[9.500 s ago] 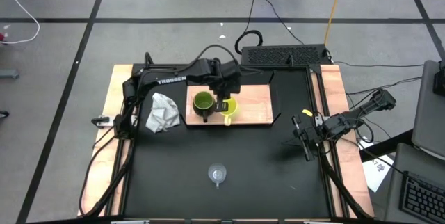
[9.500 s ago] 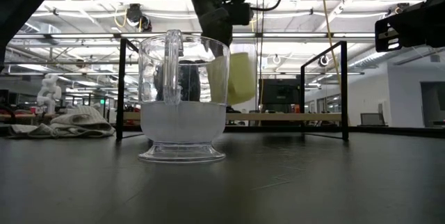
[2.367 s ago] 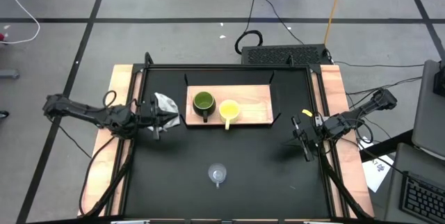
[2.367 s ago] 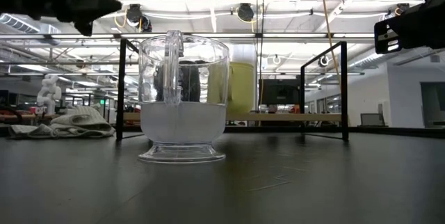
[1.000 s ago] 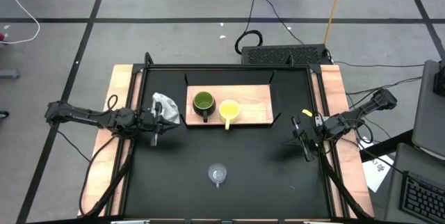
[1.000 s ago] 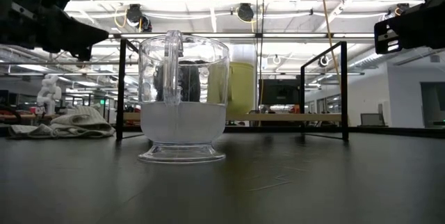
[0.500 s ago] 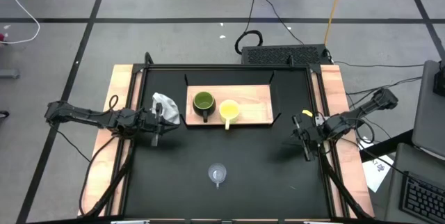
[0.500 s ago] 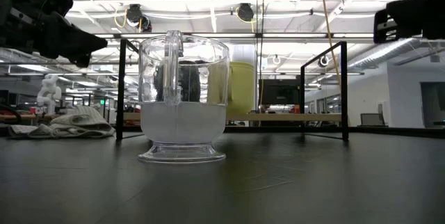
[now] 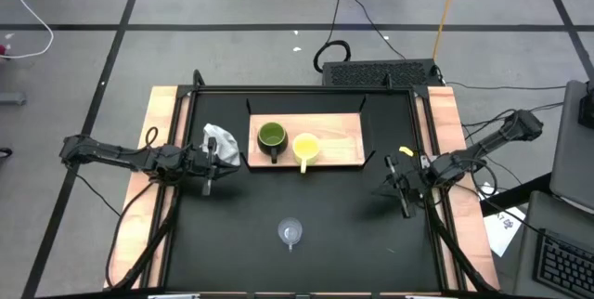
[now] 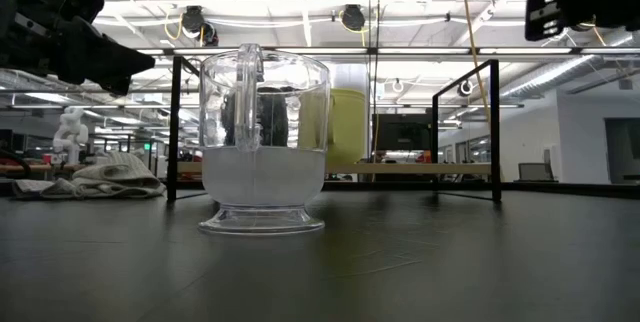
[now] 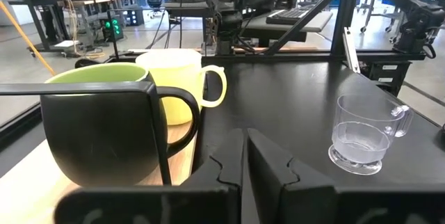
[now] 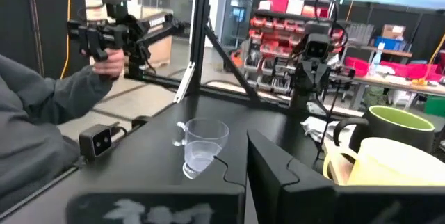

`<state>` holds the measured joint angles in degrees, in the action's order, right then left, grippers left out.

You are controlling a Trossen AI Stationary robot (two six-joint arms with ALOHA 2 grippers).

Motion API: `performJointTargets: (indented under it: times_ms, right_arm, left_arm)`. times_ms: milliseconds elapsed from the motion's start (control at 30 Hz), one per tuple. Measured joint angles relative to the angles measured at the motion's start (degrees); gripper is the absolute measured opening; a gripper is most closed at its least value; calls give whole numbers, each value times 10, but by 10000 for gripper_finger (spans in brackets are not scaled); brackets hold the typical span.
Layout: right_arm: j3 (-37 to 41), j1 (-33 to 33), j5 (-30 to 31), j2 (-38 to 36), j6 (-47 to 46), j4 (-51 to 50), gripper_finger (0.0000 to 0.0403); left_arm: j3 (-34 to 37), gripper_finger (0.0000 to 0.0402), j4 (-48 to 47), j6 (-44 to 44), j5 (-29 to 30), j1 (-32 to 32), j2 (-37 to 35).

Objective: Stack small to large cups/mugs on shelf
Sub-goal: Put the transparent mug on the shelf

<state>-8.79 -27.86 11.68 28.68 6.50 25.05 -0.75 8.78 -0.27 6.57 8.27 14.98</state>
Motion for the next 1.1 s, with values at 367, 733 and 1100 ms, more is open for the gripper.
performJointTargets:
  times_ms: [367,733,1100]
  right_arm:
    - [-142,0,-46,220,-25,5,0]
    - [-272,17,-56,406,-57,38,0]
    - [-288,94,-177,498,-119,146,0]
  left_arm:
    - [0,11,-1,0,0,0,0]
    - [0,21,-1,-2,0,0,0]
    - [0,32,-1,-1,-1,0,0]
